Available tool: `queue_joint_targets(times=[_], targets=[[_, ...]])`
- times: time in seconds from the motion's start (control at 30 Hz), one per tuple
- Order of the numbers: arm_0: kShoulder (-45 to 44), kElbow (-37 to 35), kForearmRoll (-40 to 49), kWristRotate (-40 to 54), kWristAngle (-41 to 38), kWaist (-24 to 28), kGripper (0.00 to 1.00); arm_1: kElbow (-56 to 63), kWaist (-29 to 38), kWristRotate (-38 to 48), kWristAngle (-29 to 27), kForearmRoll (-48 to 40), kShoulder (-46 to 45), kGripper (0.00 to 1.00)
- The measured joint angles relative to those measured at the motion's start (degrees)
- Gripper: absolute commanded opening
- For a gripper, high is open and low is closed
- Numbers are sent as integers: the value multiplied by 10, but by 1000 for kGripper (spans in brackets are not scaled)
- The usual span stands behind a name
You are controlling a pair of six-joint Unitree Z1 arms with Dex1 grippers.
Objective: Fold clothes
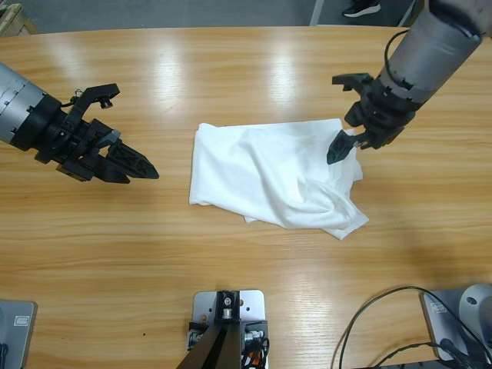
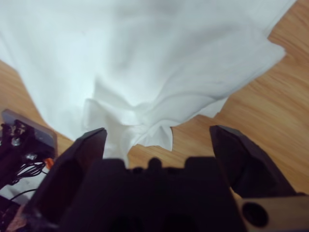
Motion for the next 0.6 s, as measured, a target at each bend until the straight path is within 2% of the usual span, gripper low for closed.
queue_joint_targets(times=[0.03,0.07,0.6], targets=[[0,0,0,0,0,0,858,1,0,0,0,-2,4,38],[0,0,0,0,0,0,858,1,0,0,0,-3,9,0],[1,-2,6,4,0,8,858,-5,-1,-18,12,-8,65,0]])
